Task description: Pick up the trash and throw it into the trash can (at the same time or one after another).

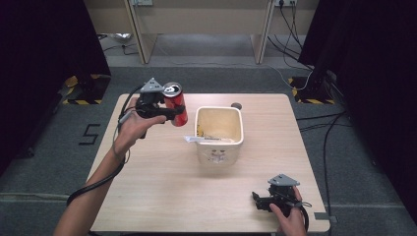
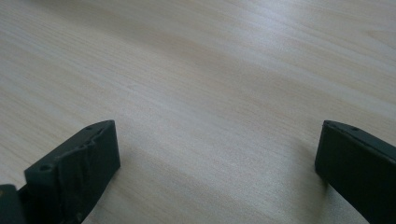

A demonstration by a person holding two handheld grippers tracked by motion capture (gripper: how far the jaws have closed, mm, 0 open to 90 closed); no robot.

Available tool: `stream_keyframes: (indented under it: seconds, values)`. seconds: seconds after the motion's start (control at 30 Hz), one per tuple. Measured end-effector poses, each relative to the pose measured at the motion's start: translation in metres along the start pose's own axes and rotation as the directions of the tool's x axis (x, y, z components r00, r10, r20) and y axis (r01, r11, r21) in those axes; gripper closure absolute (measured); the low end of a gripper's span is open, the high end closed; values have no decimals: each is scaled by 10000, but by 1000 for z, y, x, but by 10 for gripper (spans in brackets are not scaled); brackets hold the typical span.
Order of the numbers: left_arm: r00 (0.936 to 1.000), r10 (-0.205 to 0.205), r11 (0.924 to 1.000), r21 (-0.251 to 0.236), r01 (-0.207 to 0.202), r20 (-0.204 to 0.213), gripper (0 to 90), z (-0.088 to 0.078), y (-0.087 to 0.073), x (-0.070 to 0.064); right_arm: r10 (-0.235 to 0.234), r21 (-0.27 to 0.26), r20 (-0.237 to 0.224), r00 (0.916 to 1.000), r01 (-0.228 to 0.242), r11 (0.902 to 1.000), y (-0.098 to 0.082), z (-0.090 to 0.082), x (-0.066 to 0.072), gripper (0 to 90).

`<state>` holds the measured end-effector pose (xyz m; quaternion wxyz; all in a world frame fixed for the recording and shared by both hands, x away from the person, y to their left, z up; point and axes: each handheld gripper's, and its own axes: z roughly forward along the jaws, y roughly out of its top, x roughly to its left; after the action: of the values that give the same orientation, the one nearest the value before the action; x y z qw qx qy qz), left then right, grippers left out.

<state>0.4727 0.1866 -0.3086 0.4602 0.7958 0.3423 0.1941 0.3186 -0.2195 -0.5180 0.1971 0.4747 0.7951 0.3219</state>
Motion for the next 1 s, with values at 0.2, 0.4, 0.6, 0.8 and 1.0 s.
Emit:
stream_keyframes:
  seconds: [0.2,0.4,0.6,0.8,1.0]
  values:
    - [9995,239,9997,45,-240,183,350,8,14,-9,-18,14,0,10000,18,10000,0,0,0,2]
    - [9985,322,9995,34,-324,453,350,18,23,-19,-39,8,10,10000,39,10000,0,0,0,2]
    - [9965,452,9989,68,-458,703,350,30,29,-28,-56,8,17,10000,56,10000,0,0,0,3]
    - [9941,643,9976,215,-664,872,350,42,33,-38,-64,8,13,10000,64,10000,0,0,0,3]
    - [9909,717,9969,253,-751,1135,350,54,35,-43,-76,5,8,10000,76,10000,0,0,0,3]
